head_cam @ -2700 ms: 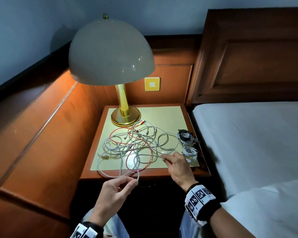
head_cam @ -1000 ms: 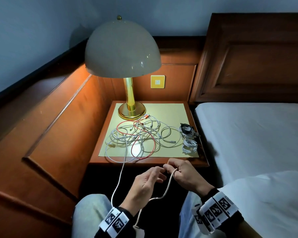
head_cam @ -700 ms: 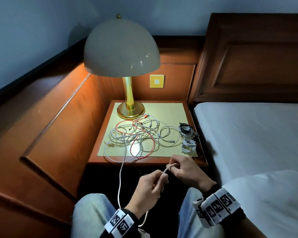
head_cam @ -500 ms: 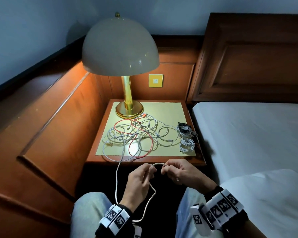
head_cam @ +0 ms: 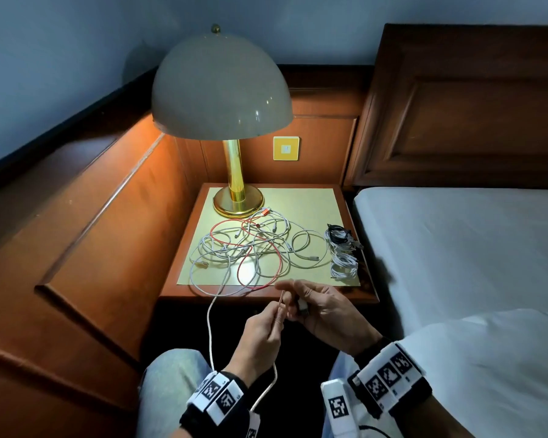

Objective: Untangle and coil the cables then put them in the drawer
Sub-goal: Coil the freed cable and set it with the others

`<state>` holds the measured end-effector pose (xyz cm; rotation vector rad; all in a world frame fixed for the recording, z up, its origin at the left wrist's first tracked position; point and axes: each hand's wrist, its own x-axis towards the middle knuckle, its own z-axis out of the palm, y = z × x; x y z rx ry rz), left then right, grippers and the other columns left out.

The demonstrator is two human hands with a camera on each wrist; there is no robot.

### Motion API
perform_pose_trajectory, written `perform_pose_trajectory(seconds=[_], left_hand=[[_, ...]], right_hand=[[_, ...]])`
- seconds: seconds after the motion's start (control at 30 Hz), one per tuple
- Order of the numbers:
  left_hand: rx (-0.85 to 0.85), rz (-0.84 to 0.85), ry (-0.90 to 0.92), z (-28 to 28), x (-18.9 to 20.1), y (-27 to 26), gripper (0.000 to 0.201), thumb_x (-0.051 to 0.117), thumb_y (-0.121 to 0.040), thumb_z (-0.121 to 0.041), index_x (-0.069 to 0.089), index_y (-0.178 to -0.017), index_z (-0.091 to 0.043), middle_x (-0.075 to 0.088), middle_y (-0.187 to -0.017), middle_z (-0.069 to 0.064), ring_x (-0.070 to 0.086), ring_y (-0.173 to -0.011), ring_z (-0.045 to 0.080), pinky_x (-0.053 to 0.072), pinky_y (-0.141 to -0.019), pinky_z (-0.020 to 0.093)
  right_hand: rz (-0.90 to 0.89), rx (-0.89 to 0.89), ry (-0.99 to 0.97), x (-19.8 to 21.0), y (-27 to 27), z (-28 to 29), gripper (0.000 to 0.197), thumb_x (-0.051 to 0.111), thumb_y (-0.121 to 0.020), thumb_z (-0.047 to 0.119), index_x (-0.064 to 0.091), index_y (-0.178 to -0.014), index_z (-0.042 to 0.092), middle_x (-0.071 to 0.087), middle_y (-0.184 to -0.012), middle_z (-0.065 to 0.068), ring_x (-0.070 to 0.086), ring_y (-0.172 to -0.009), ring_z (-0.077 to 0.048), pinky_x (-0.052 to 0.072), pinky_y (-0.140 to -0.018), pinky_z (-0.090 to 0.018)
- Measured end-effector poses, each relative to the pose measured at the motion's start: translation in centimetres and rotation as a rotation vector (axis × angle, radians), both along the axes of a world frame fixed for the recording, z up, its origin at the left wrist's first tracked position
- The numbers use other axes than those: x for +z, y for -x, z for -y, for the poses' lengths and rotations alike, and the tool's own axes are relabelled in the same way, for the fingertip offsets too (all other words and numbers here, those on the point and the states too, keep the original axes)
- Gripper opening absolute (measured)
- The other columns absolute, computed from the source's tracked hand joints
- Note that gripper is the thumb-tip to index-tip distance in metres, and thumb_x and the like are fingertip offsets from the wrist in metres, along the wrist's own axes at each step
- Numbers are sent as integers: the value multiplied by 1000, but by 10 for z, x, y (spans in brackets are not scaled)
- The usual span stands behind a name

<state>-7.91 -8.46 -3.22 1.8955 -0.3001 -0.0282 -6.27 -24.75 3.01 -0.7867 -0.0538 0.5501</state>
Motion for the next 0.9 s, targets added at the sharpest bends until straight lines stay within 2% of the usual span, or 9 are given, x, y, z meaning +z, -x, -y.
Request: perform_pose_trajectory(seconds=[0.13, 0.23, 0.33, 0.4, 0.53, 0.63, 0.73, 0.8, 0.9], left_hand=[[-17, -2, -102, 3, -1, 5, 26, 45, -106, -26, 57, -84, -22, 52, -59, -18, 42, -49, 1, 33, -54, 17], [-41, 20, -129, 6, -1, 14, 28, 45, -106, -30, 55, -82, -19, 50, -62, -10, 44, -55, 4, 36, -58, 20], [-18, 62, -142, 4, 2, 20, 28, 44, -106, -32, 52, -82, -21, 49, -62, -1, 44, -54, 8, 37, -56, 24], [-7, 76, -150, 0, 8, 20, 27, 44, -106, -33, 51, -82, -22, 47, -60, -4, 42, -52, 6, 36, -53, 22], [-25, 234, -198, -12, 23, 14, 25, 44, -106, -29, 44, -82, -23, 46, -61, -10, 44, -55, 2, 34, -56, 13], [-44, 362, -246, -21, 30, 3, 32, 42, -106, -33, 49, -85, -10, 51, -67, -9, 47, -58, 6, 40, -58, 16], [-73, 432, -255, -27, 36, -6, 36, 41, -106, -34, 51, -86, -6, 59, -74, 1, 53, -64, 20, 46, -62, 32], [-75, 460, -259, -28, 38, -9, 30, 46, -105, -28, 54, -87, -5, 59, -76, -4, 54, -66, 17, 45, -64, 27], [-45, 449, -196, -25, 41, -13, 21, 52, -102, -23, 54, -86, -10, 55, -71, -10, 48, -60, 6, 40, -60, 16]], right_hand=[[-17, -52, -97, 6, -5, -11, 29, 52, -97, 5, 67, -120, -7, 67, -99, -17, 66, -88, -22, 57, -86, -29], [135, -196, 30, 11, -14, -17, 19, 59, -91, 0, 74, -104, 0, 71, -98, -18, 70, -94, -25, 57, -91, -30], [435, -313, 428, 7, -19, -14, 15, 60, -93, -8, 72, -99, -3, 75, -100, -17, 71, -100, -24, 55, -95, -31], [643, -363, 716, -1, -21, -7, 13, 62, -93, -8, 72, -100, -3, 76, -99, -11, 72, -101, -19, 54, -95, -27], [974, -229, 1137, -22, -22, 8, 8, 62, -94, 2, 68, -95, 7, 72, -91, -1, 68, -87, -13, 54, -80, -28], [875, -98, 1148, -27, -13, 9, 12, 57, -97, 8, 64, -88, 10, 68, -83, -1, 62, -78, -14, 51, -75, -32], [625, -8, 913, -20, 5, 3, 29, 48, -105, 13, 62, -81, 17, 60, -76, -3, 53, -72, -15, 45, -71, -25], [462, 18, 734, -15, 12, 0, 29, 43, -108, 15, 61, -86, 11, 57, -76, -8, 51, -71, -21, 43, -70, -24], [243, 27, 426, -10, 17, -5, 30, 42, -105, 16, 60, -85, 4, 52, -75, -15, 47, -70, -28, 41, -71, -34]])
